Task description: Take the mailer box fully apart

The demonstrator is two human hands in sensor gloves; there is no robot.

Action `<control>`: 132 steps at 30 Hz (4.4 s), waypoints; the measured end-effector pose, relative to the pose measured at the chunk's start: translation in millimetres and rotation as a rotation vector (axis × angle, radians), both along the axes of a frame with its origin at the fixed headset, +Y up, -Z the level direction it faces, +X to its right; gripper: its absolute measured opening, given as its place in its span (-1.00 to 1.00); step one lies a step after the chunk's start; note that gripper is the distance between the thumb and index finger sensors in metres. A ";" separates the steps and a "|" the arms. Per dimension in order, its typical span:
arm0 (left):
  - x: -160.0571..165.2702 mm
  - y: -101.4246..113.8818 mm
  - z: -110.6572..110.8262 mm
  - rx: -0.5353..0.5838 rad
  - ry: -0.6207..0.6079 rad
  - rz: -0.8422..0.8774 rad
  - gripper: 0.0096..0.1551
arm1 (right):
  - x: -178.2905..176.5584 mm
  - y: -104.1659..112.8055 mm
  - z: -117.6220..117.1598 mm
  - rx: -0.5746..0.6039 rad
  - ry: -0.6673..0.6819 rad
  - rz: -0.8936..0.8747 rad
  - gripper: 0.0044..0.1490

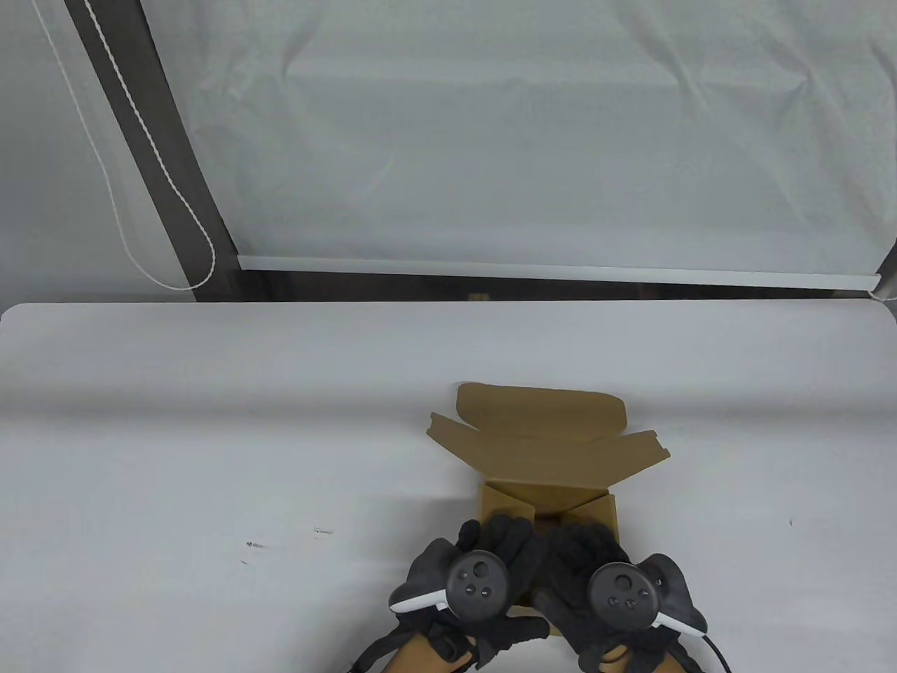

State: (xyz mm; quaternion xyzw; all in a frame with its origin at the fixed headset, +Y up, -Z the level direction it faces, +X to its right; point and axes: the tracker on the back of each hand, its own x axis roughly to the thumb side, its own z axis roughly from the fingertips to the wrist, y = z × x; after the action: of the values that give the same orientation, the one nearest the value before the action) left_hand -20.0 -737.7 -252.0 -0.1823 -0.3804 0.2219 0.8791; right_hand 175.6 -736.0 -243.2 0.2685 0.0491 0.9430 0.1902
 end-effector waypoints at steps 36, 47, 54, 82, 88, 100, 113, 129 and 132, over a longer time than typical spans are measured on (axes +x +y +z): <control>-99.1 -21.9 -40.6 -0.322 0.398 0.142 -0.02 | 13.0 -0.9 -3.2 -0.045 0.015 -0.006 -0.10; -151.6 -37.0 -38.3 -0.398 0.998 0.148 0.06 | 13.0 -0.9 -3.9 -0.066 0.027 -0.006 -0.15; -133.8 -49.1 -40.7 -0.458 0.865 -0.299 -0.17 | 10.8 -1.7 -4.1 -0.076 0.059 -0.031 -0.18; -45.8 -15.0 -19.1 -0.265 0.457 0.119 0.19 | 31.7 8.5 -7.3 -0.054 -0.066 -0.018 0.00; -46.3 -15.5 -19.6 -0.267 0.459 0.121 0.19 | 95.2 -13.5 -22.7 -0.250 -0.328 -0.139 -0.01; -47.3 -16.4 -20.4 -0.275 0.458 0.126 0.19 | 109.3 8.1 -20.8 -0.001 -0.385 -0.484 -0.16; -49.7 -17.1 -20.4 -0.278 0.461 0.139 0.17 | 124.0 12.4 -18.4 -0.091 -0.466 -0.322 -0.26; -47.6 -16.6 -18.9 -0.265 0.459 0.119 0.16 | 150.2 2.9 -23.3 -0.094 -0.560 -0.242 -0.08; -47.6 -16.3 -18.7 -0.258 0.477 0.110 0.12 | 108.2 30.5 -16.6 0.123 -0.305 -0.334 -0.09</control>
State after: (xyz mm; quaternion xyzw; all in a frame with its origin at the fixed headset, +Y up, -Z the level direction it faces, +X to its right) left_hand -67.6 -753.9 -270.7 -0.2142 -0.1404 0.3526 0.9000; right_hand 283.8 -705.5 -259.8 0.1386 -0.0826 0.9293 0.3322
